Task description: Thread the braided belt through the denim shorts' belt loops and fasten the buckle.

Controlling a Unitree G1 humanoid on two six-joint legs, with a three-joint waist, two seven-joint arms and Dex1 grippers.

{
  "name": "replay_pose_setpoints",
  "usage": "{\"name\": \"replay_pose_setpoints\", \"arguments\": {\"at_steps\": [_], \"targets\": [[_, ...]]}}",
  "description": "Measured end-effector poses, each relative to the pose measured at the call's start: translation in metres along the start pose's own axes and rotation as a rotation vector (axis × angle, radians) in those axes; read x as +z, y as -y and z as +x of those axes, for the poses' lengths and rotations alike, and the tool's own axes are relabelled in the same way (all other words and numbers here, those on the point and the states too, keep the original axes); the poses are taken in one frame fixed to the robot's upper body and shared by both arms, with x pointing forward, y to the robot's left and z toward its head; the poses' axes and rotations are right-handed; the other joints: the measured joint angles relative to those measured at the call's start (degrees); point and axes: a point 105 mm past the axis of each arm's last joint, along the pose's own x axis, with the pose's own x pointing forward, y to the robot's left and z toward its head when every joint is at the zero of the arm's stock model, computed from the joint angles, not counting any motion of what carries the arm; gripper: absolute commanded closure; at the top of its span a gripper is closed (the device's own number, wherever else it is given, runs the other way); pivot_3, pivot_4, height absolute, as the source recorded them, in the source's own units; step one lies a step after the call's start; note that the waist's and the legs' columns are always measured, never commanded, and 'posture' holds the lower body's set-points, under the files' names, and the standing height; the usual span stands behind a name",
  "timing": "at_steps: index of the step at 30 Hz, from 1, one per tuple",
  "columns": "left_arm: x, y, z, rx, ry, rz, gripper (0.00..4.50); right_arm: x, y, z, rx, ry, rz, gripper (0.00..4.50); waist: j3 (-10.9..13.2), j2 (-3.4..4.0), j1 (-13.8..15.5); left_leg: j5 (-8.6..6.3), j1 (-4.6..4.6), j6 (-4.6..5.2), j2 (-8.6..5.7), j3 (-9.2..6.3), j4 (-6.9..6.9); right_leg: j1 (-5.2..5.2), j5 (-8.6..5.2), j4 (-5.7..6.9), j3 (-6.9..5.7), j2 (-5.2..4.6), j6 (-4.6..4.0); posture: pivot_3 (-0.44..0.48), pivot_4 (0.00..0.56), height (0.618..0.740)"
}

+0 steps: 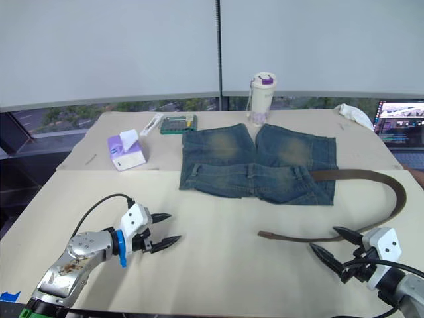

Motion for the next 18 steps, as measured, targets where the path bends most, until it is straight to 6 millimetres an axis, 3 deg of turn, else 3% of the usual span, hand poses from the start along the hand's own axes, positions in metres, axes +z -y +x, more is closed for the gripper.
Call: {"name": "replay_pose_setpoints", "arguments": {"at_steps": [5,11,14,18], "targets": [[0.005,-0.002,0.001,-0.011,0.011,0.013,0.64,0.006,0.002,0.005,0.000,0.016,-0.019,0.00,0.00,0.00,-0.02,0.00,0.00,0.00,0.00,0.00,0.01,0.00,0.00,0.00,-0.01,0.01,0.00,0.000,0.150,0.740],[0.011,-0.004,0.001,-0.031,0.017,0.039,0.64,0.019,0.013,0.025,-0.053,-0.016,-0.089,0.00,-0.01,0.02,-0.12,-0.01,0.00,-0.03,0.00,0.01,0.02,-0.03,0.01,0.04,0.01,0.04,-0.01,0.000,0.150,0.740],[0.020,-0.007,0.001,-0.052,0.033,0.067,0.64,0.024,0.024,0.039,-0.087,-0.109,-0.184,0.00,-0.04,0.06,-0.10,0.00,-0.01,-0.04,-0.01,0.02,0.04,-0.03,0.01,0.04,-0.01,0.06,-0.02,0.000,0.150,0.740],[0.047,-0.007,0.004,-0.122,0.083,0.124,0.64,0.050,0.035,0.073,-0.073,-0.148,-0.377,0.00,-0.06,0.08,-0.24,0.01,-0.01,-0.05,0.01,0.12,0.06,-0.03,0.01,0.02,-0.03,0.12,-0.02,0.000,0.150,0.740]]}}
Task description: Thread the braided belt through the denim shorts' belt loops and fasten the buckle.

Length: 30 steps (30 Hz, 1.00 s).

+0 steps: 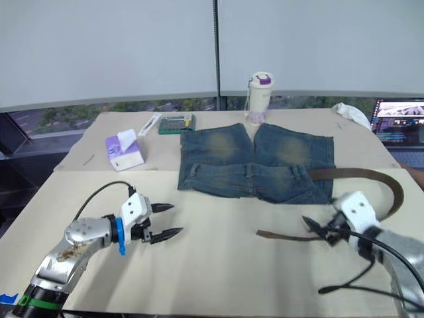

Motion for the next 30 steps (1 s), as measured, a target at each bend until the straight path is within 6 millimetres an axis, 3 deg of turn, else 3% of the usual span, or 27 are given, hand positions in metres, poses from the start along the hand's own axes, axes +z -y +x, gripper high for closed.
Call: {"name": "replay_pose_setpoints", "arguments": {"at_steps": [3,6,11,16,24,30], "targets": [[0.013,0.004,0.002,-0.061,0.023,0.025,0.64,-0.002,0.000,0.022,0.049,-0.080,-0.087,0.00,-0.10,0.01,0.02,0.03,0.01,-0.04,0.05,0.00,0.00,0.01,0.00,0.00,-0.02,0.03,0.00,0.000,0.150,0.740],[0.024,0.006,0.003,-0.109,0.030,0.056,0.64,-0.021,0.003,0.044,0.071,-0.213,-0.128,0.00,-0.04,-0.10,0.04,0.15,-0.04,-0.24,0.01,0.03,0.04,-0.03,0.02,0.00,0.00,0.02,-0.04,0.000,0.150,0.740],[0.033,0.008,0.000,-0.155,0.016,0.117,0.64,-0.025,0.021,0.060,0.046,-0.294,-0.148,0.00,-0.05,-0.11,-0.06,0.15,-0.02,-0.24,0.05,0.03,0.00,-0.03,0.04,-0.02,0.03,0.02,-0.06,0.000,0.150,0.740],[0.036,0.008,-0.001,-0.156,0.019,0.128,0.61,-0.026,0.016,0.067,0.071,-0.303,-0.103,1.50,-0.11,-0.26,-0.13,0.14,0.00,-0.22,0.09,0.03,0.02,-0.02,0.05,-0.01,0.03,0.06,-0.08,0.000,0.150,0.740],[0.035,0.007,0.000,-0.144,0.016,0.132,0.61,-0.028,0.001,0.063,0.134,-0.287,-0.088,4.33,-0.13,-0.29,0.02,0.13,-0.01,-0.21,0.08,0.02,0.03,-0.04,0.06,0.01,0.05,0.05,-0.10,0.000,0.150,0.740],[0.034,0.007,0.002,-0.148,0.008,0.145,0.61,-0.029,-0.021,0.030,0.283,-0.279,-0.090,4.45,-0.13,-0.27,0.47,0.08,-0.05,-0.12,0.07,0.00,0.02,-0.04,0.06,-0.02,0.00,0.03,-0.10,0.000,0.150,0.740]]}}
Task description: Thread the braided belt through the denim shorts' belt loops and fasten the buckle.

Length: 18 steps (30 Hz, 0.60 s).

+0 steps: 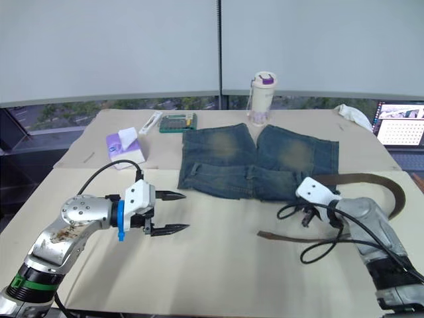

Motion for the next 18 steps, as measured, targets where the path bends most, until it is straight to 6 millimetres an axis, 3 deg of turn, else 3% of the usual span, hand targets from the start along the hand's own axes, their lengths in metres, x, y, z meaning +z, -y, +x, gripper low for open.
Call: {"name": "replay_pose_setpoints", "arguments": {"at_steps": [3,6,17,18], "targets": [[-0.001,0.001,0.001,-0.007,-0.002,-0.002,0.61,-0.007,-0.019,-0.016,0.083,-0.007,-0.007,4.45,0.00,0.00,-0.03,-0.07,0.01,0.11,0.00,0.01,0.02,0.02,0.00,-0.01,0.02,-0.02,0.00,0.000,0.150,0.740],[-0.003,0.004,0.003,-0.015,-0.004,-0.008,0.61,-0.019,-0.025,-0.031,0.102,-0.035,-0.004,4.45,0.01,-0.01,-0.08,-0.07,0.02,0.12,0.00,0.02,0.02,0.02,0.00,0.01,0.02,-0.02,0.01,0.000,0.150,0.740],[-0.007,0.009,0.004,-0.034,-0.010,-0.024,0.61,-0.022,-0.012,-0.055,-0.016,-0.004,-0.031,4.45,0.06,-0.03,-0.15,-0.07,0.02,0.12,0.00,0.04,0.03,0.04,-0.01,0.00,0.03,-0.01,0.02,0.000,0.150,0.740],[-0.007,0.010,0.005,-0.037,-0.010,-0.026,0.61,-0.022,-0.010,-0.057,-0.031,-0.001,-0.030,4.09,0.07,-0.03,-0.16,-0.07,0.02,0.12,0.00,0.05,0.03,0.04,-0.01,0.00,0.03,-0.01,0.01,0.000,0.150,0.740]]}}
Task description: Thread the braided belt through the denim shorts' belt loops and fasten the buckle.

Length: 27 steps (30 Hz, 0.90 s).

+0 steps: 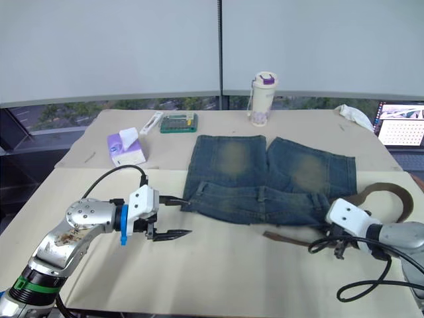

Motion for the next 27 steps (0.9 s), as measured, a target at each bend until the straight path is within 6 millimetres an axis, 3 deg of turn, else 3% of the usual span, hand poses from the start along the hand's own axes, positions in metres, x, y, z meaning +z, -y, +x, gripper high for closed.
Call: {"name": "replay_pose_setpoints", "arguments": {"at_steps": [5,9,13,16,18,22,26,27], "targets": [[0.000,0.001,0.001,-0.005,0.000,0.000,0.61,0.018,0.004,-0.016,-0.004,0.055,0.027,2.29,0.08,-0.03,-0.05,0.00,0.00,0.00,0.02,0.00,-0.01,0.01,0.00,0.00,0.00,0.01,0.00,0.000,0.150,0.740],[-0.001,0.002,0.002,-0.011,-0.001,-0.001,0.61,0.018,0.006,-0.025,-0.011,0.060,0.079,0.92,0.09,-0.05,0.01,-0.01,0.00,0.03,0.01,0.01,0.02,0.03,0.00,-0.01,-0.01,0.00,0.00,0.000,0.150,0.740],[-0.001,0.003,0.002,-0.013,-0.001,0.001,0.61,0.036,-0.005,-0.034,0.079,0.126,0.148,0.92,0.13,-0.09,-0.08,-0.02,0.00,0.03,0.09,0.01,0.00,0.02,0.00,-0.01,-0.01,0.02,0.00,0.000,0.150,0.740],[0.000,0.003,0.003,-0.019,0.001,0.004,0.61,0.062,-0.031,-0.030,0.217,0.210,0.158,0.92,0.13,-0.10,-0.26,-0.03,0.00,0.04,0.19,0.02,0.01,0.04,0.00,-0.02,-0.02,0.06,0.00,0.000,0.150,0.740],[0.000,0.004,0.004,-0.027,0.001,0.005,0.61,0.068,-0.047,-0.021,0.285,0.226,0.155,0.92,0.13,-0.11,-0.19,-0.03,-0.01,0.04,0.16,0.02,0.03,0.05,0.00,-0.04,-0.03,0.05,0.01,0.000,0.150,0.740],[0.000,0.005,0.005,-0.029,0.001,0.006,0.61,0.060,-0.066,0.004,0.344,0.172,0.143,0.92,0.09,-0.05,0.07,-0.03,-0.02,0.05,0.08,0.04,0.07,0.03,0.00,-0.03,-0.04,0.02,0.01,0.000,0.150,0.740],[0.004,0.003,0.006,-0.030,0.006,0.021,0.61,0.039,-0.065,0.025,0.312,0.062,0.109,0.92,0.09,-0.05,0.05,-0.02,-0.02,0.03,0.06,0.04,0.07,0.01,0.00,-0.02,-0.05,0.02,0.01,0.000,0.150,0.740],[0.004,0.003,0.006,-0.030,0.006,0.022,0.61,0.036,-0.066,0.026,0.310,0.049,0.108,1.16,0.09,-0.05,0.04,-0.02,-0.02,0.03,0.07,0.04,0.07,0.01,0.00,-0.02,-0.05,0.03,0.01,0.000,0.150,0.740]]}}
